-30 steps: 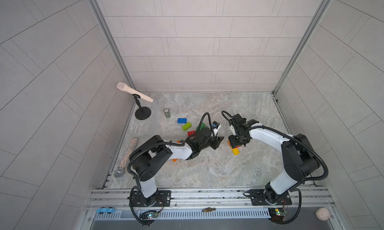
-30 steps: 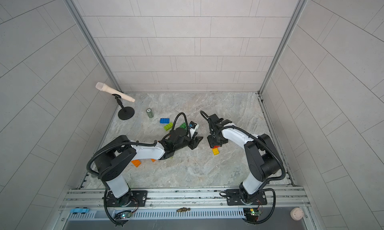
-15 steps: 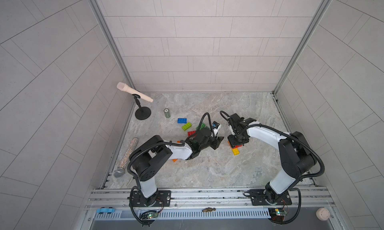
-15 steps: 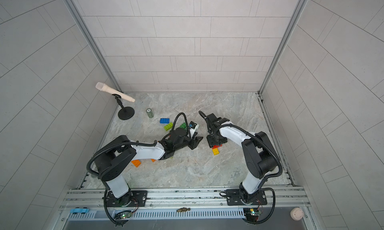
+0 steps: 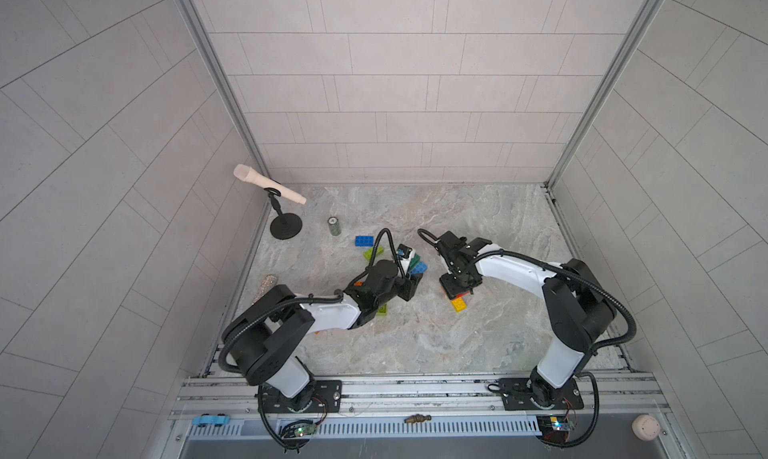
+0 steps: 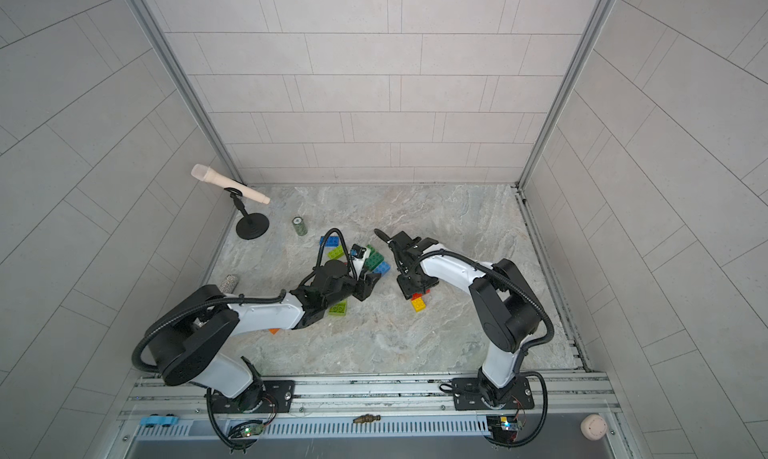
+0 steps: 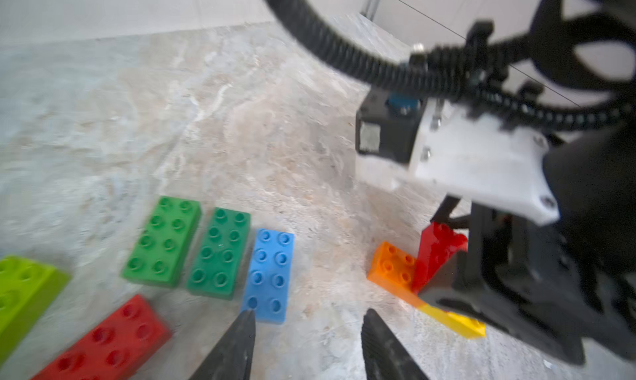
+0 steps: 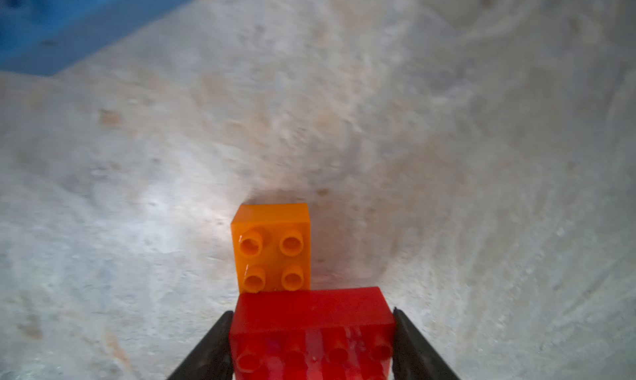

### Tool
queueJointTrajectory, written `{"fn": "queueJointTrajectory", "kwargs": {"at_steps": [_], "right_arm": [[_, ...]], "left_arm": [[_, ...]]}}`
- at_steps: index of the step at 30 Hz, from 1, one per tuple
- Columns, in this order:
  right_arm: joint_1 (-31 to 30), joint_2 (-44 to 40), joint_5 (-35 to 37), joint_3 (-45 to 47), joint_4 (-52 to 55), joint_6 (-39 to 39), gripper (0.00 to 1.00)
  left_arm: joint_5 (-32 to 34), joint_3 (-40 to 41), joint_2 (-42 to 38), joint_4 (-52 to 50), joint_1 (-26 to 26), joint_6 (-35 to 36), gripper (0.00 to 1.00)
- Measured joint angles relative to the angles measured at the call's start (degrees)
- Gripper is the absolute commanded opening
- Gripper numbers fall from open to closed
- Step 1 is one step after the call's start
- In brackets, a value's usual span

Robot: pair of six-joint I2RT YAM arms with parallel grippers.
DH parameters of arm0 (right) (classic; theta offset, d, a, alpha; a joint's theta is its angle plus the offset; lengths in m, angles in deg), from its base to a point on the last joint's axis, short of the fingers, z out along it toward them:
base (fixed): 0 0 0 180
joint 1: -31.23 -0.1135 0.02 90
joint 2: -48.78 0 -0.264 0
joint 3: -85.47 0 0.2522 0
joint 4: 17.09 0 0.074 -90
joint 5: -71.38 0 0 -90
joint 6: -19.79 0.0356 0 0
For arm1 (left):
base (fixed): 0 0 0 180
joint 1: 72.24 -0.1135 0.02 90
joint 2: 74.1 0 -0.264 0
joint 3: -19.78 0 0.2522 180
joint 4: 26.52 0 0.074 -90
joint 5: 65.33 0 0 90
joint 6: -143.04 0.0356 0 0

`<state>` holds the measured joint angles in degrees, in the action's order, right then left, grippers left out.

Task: Assemble a rectangle with lego
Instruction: Assemble the lego brick with the lego brick.

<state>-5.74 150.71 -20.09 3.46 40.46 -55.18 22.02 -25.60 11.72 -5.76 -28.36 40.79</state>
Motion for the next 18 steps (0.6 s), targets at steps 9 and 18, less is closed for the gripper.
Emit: {"fn": "queueJointTrajectory", "kwargs": {"at_steps": [9,18], "right_arm": [[-3.17,3.17,-0.39,-4.66,2.25,2.16,0.36],[-3.8,3.21,-5.27,-8.33,7.61,2.12,0.82]], "left_arm": [[6.14,2.75,-13.22,-11.96,-1.64,-1.27,0.56],[8.92,2.78,-17.29,-20.79,-3.63,-2.78,0.62]]}}
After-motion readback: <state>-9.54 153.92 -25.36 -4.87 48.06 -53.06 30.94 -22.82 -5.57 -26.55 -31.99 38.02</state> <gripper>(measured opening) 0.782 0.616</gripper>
